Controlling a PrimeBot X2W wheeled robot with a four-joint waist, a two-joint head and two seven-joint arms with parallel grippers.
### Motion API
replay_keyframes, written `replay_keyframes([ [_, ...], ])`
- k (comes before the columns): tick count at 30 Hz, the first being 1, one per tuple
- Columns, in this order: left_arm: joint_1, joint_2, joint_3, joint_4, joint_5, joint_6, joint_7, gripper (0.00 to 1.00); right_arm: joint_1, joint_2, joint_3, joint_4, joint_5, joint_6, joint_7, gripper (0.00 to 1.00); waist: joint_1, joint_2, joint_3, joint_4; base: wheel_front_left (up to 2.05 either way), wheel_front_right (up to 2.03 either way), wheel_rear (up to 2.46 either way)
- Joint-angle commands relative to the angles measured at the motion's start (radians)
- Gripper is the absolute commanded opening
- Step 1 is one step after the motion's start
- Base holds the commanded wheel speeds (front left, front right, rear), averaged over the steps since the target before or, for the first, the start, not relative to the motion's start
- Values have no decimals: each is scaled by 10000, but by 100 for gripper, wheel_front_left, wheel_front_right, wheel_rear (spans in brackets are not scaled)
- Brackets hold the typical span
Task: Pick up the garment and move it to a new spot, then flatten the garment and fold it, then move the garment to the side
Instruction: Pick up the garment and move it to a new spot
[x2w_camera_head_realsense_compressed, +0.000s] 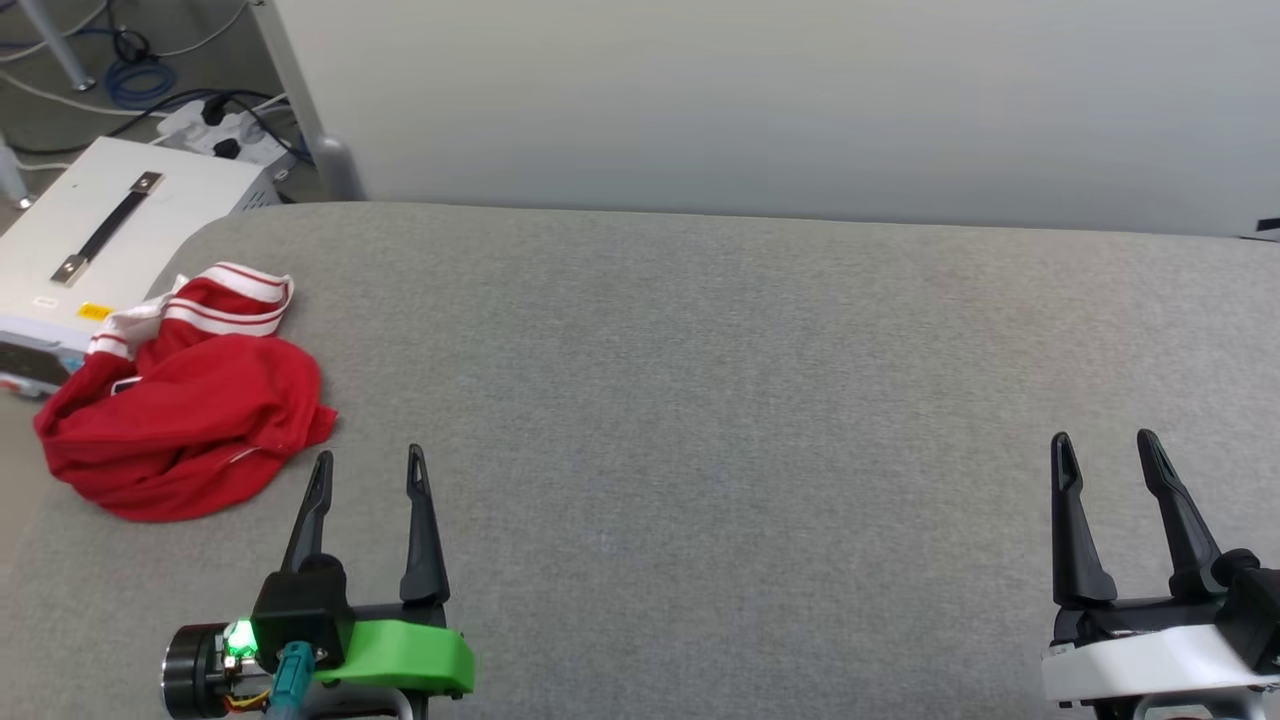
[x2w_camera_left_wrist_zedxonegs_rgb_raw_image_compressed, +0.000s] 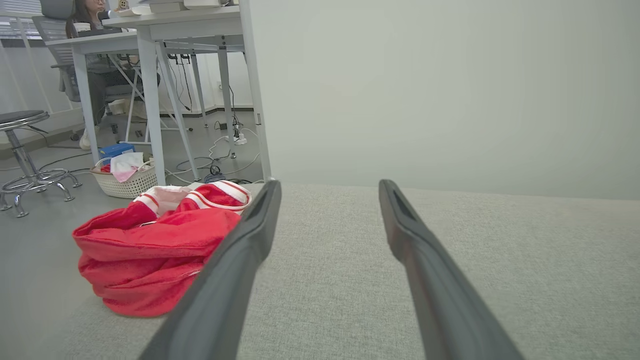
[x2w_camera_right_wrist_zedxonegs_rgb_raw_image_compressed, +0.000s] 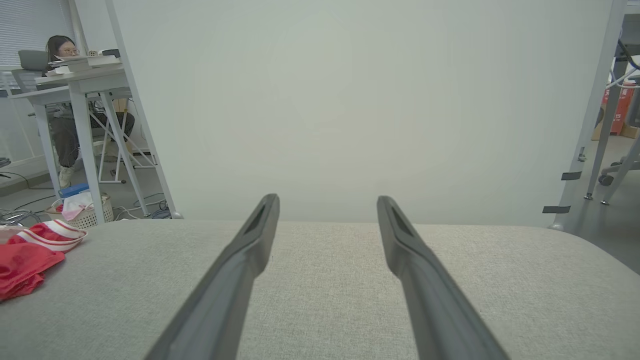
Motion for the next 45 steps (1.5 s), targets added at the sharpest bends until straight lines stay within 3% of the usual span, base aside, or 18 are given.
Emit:
replay_keyframes([
  [1, 10, -42, 19, -21, -60, 65, -76, 100, 127, -10, 11, -96, 89, -7, -103, 100, 0, 0, 102, 327, 0, 0, 0],
  [29, -108, -42, 654, 49, -548, 145, -76, 100, -77, -10, 492, 32, -188, -7, -103, 100, 0, 0, 512, 4024, 0, 0, 0],
  [37, -58, -42, 794, 120, -765, 174, -76, 100, -93, -10, 558, 51, -248, -7, -103, 100, 0, 0, 553, 4582, 0, 0, 0],
  [45, -123, -42, 925, 184, -934, 165, -76, 100, -173, -10, 674, 41, -356, -7, -103, 100, 0, 0, 717, 4582, 0, 0, 0],
])
